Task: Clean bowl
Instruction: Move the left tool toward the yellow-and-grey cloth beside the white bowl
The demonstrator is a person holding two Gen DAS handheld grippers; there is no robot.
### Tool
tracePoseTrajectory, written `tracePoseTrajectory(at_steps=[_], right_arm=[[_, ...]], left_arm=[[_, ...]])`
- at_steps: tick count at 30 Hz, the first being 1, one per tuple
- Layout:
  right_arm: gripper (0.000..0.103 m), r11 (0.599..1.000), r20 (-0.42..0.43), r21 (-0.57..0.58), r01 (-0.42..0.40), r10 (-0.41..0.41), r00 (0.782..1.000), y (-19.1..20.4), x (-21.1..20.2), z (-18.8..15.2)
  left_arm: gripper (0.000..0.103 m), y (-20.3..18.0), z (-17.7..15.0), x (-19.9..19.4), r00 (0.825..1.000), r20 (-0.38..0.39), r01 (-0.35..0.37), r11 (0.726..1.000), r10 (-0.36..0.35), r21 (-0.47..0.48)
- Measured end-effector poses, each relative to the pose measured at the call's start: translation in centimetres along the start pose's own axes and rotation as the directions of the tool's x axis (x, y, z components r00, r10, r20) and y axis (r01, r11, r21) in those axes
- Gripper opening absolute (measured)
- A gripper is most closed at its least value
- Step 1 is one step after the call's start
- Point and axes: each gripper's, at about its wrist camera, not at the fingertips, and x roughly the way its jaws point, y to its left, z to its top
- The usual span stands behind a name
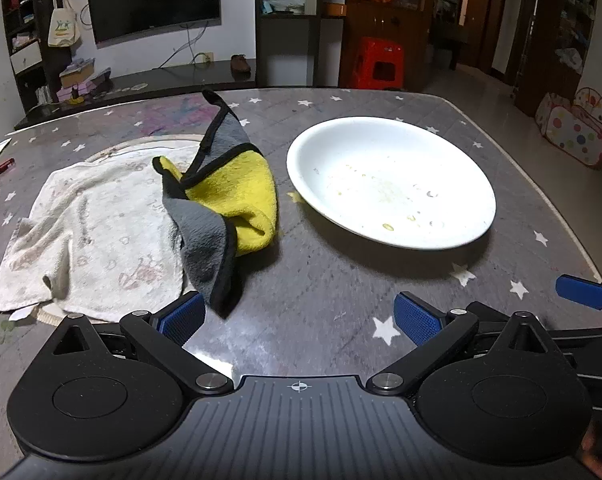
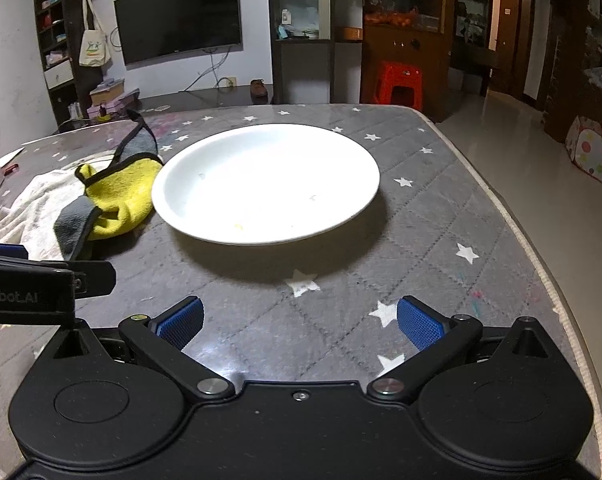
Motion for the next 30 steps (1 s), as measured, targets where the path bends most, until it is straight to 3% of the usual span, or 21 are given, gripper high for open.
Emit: tracePoseTrajectory(at_steps=[30], right_arm=[[0.103,1.0,-0.021,-0.009,0.022,-0.022,1.0,-3.9,3.8,1.8]], left_arm=[[0.102,1.3,3.1,4.0,0.998,-0.031,-0.049,0.998,0.048,-0.047]])
